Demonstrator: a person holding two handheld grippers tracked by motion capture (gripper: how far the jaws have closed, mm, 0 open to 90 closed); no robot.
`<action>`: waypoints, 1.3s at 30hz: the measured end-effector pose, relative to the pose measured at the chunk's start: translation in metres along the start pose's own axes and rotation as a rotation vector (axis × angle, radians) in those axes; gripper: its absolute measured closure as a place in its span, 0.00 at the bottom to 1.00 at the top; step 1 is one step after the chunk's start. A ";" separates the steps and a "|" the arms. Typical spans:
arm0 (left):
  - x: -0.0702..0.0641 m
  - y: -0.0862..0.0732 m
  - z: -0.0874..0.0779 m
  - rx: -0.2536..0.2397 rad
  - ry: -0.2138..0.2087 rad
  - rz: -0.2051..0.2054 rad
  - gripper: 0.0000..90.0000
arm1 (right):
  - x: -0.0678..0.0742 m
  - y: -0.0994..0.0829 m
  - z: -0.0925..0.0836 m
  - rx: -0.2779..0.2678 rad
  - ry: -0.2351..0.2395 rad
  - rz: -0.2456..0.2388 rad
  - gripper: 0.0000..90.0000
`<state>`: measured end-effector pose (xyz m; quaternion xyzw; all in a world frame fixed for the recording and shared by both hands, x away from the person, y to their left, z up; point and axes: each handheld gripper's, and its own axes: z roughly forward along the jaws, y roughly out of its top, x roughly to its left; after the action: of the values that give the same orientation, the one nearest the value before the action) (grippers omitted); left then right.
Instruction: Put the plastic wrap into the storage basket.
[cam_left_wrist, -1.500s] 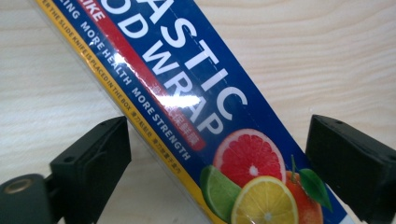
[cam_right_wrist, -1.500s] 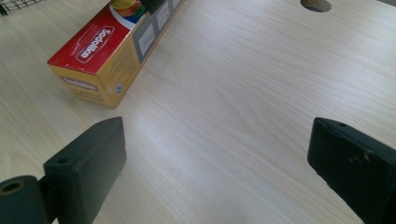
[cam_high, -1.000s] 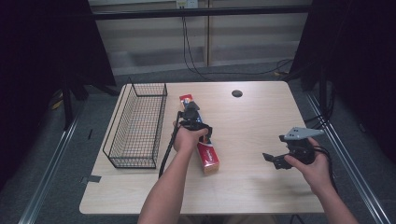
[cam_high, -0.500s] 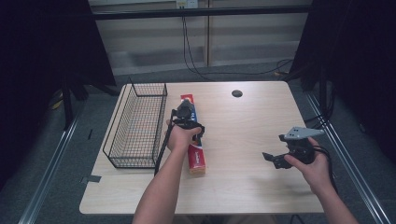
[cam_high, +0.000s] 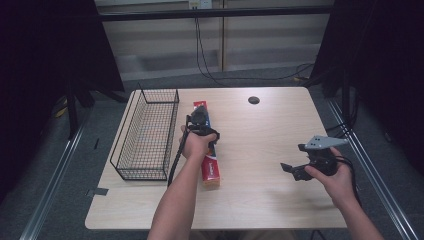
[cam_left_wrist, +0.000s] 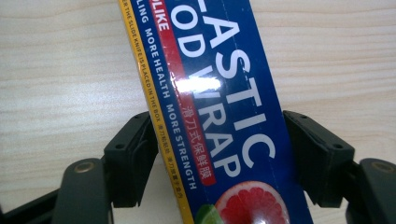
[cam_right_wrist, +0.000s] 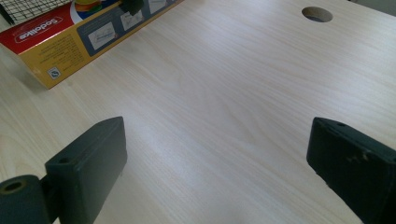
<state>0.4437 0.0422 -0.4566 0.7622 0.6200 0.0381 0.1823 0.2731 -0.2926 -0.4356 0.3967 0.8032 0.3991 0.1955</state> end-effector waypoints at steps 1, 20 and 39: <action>-0.001 0.000 -0.001 0.007 -0.001 -0.013 0.34 | 0.000 0.000 0.000 0.000 0.000 0.000 0.05; -0.001 -0.002 -0.033 0.138 -0.010 0.125 0.49 | -0.003 0.000 -0.002 -0.014 -0.004 0.014 0.05; 0.011 -0.002 -0.063 0.137 -0.020 0.156 0.49 | -0.002 0.001 -0.002 -0.012 -0.014 0.006 0.05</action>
<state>0.4263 0.0676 -0.4010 0.8193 0.5579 0.0020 0.1323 0.2737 -0.2948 -0.4333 0.4007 0.7981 0.4020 0.2023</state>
